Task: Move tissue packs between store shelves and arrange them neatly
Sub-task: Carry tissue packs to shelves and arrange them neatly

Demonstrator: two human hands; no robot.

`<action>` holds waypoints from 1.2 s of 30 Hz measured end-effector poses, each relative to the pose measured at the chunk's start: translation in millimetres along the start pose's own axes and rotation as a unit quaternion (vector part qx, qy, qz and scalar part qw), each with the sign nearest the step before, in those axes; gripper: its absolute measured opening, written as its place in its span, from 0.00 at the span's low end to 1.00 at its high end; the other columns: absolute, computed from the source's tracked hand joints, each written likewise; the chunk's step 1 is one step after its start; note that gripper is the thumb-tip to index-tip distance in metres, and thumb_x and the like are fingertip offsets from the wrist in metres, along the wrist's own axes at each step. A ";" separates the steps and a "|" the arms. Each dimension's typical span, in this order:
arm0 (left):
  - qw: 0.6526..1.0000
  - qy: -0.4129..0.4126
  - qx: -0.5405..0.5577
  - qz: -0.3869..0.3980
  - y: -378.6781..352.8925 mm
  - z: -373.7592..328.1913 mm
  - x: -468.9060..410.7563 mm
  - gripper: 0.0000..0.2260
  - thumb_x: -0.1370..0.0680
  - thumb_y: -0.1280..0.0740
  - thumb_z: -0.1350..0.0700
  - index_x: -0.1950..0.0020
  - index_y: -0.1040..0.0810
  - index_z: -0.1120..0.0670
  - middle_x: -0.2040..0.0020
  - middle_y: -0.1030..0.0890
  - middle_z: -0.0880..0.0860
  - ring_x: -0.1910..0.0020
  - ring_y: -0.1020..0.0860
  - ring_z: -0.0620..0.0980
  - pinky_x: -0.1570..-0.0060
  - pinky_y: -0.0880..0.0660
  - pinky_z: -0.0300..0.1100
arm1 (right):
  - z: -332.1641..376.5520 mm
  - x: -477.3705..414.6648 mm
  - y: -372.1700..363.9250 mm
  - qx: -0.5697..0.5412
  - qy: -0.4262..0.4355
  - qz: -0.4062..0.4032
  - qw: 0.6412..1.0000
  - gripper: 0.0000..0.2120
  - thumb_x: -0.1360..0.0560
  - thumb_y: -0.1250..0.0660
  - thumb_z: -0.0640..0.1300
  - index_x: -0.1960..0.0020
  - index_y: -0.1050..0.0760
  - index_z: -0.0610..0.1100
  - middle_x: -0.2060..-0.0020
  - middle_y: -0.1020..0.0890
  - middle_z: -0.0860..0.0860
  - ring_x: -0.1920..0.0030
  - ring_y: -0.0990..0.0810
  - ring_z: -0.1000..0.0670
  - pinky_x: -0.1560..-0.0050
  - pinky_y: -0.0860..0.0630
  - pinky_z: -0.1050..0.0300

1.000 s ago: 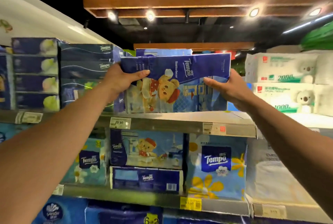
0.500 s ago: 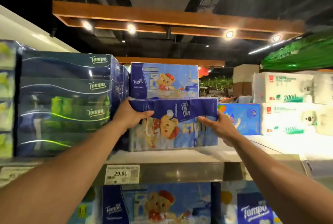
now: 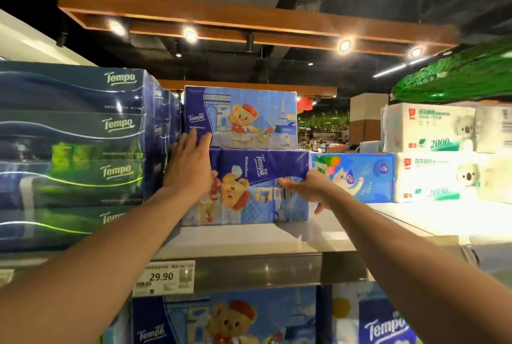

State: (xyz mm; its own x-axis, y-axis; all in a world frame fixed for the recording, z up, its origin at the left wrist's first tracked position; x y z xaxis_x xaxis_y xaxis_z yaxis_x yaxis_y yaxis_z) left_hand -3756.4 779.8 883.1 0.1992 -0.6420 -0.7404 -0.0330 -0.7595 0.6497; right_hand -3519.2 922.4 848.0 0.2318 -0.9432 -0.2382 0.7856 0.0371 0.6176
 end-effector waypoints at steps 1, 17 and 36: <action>1.000 0.002 0.004 0.008 -0.8 -0.3 0.5 0.39 0.22 0.28 0.52 0.18 0.48 0.53 0.18 0.48 0.59 0.19 0.50 0.60 0.22 0.49 0.56 | 0.0 -0.3 -0.7 0.027 0.022 -0.014 0.999 0.28 0.26 0.29 0.62 0.34 0.29 0.47 0.43 0.22 0.48 0.46 0.23 0.45 0.64 0.23 0.49; 0.996 0.055 0.015 0.063 52.2 -83.5 148.4 0.47 0.30 0.23 0.41 0.19 0.44 0.52 0.19 0.41 0.56 0.21 0.42 0.55 0.23 0.43 0.52 | -33.9 167.3 98.0 0.177 0.237 -0.052 0.954 0.47 0.27 0.33 0.69 0.20 0.43 0.41 0.24 0.33 0.42 0.26 0.33 0.40 0.28 0.31 0.42; 0.946 -0.180 0.167 0.212 37.3 -439.7 334.1 0.47 0.34 0.29 0.32 0.21 0.38 0.50 0.22 0.35 0.54 0.23 0.37 0.53 0.25 0.41 0.48 | -281.5 460.5 334.0 0.318 0.107 -0.092 0.937 0.42 0.25 0.32 0.64 0.22 0.38 0.38 0.26 0.31 0.39 0.26 0.34 0.40 0.24 0.40 0.50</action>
State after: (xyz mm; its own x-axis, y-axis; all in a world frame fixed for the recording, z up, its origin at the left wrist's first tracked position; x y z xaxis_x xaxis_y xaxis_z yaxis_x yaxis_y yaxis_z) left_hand -3260.5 583.1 735.9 -0.2457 -0.8454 -0.4743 -0.3541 -0.3772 0.8558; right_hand -2988.6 593.5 733.6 0.2888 -0.8237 -0.4879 0.3377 -0.3892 0.8570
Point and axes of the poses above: each hand's wrist, its own x-axis away from the middle knuckle, its own y-axis out of the back of the hand, z = x × y, the point moved 3 cm from there along -x, towards the middle knuckle
